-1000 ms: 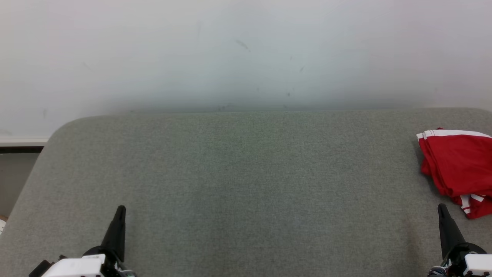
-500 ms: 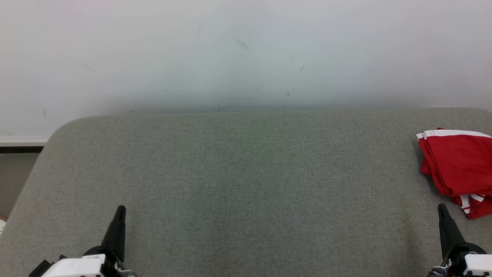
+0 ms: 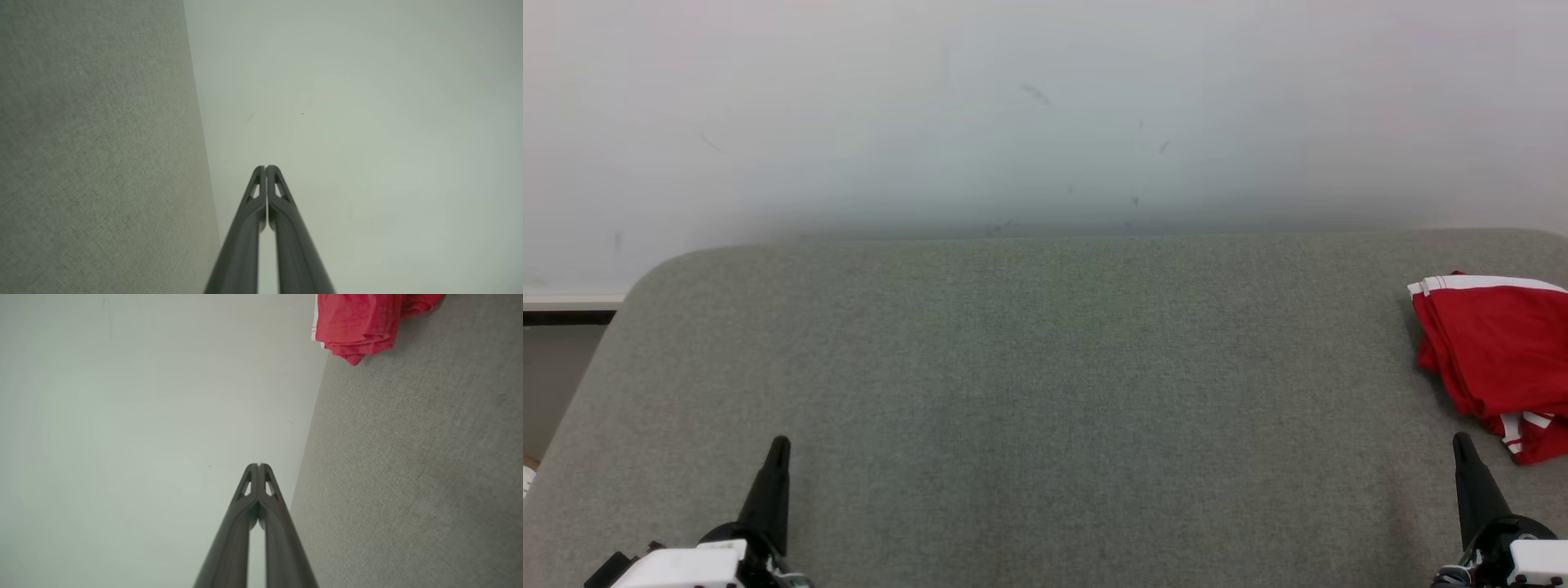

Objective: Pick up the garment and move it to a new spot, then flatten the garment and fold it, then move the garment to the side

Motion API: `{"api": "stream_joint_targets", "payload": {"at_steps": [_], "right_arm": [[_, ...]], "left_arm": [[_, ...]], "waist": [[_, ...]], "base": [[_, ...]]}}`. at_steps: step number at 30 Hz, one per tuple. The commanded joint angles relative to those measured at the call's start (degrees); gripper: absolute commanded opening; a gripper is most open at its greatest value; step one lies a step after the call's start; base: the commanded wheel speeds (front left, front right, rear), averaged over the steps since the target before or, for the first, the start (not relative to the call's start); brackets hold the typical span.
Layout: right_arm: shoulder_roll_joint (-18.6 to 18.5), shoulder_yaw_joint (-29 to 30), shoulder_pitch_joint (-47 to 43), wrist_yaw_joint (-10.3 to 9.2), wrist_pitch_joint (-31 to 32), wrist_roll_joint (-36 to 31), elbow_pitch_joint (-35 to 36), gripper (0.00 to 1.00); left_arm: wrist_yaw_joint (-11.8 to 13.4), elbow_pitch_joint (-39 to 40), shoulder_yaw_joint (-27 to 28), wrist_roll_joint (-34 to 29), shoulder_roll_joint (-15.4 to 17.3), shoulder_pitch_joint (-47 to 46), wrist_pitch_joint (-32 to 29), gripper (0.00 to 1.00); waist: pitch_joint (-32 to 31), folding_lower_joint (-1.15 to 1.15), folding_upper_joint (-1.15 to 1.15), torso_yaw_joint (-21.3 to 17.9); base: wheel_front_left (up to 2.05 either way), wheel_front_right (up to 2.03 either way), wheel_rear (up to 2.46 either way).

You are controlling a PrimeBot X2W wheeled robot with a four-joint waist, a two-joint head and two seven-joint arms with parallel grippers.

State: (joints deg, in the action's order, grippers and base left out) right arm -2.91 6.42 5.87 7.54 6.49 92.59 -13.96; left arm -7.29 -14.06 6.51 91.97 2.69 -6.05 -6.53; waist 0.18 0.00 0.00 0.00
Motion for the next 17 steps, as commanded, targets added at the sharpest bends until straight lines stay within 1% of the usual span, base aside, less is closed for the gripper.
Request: {"api": "stream_joint_targets", "payload": {"at_steps": [1, 17], "right_arm": [[-0.02, 0.25, 0.67, -0.11, 0.19, -0.25, -0.16, 0.0], [-0.01, 0.27, 0.67, -0.1, 0.23, -0.28, -0.16, 0.0]], "left_arm": [[-0.37, -0.02, 0.13, 0.81, 0.36, -0.43, -0.22, 0.0], [-0.38, -0.02, 0.12, 0.81, 0.36, -0.43, -0.21, 0.0]], "waist": [[0.0, 0.0, 0.0, 0.0], [0.0, 0.0, 0.0, 0.0]], "base": [[0.0, 0.0, 0.0], [0.0, 0.0, 0.0]]}}
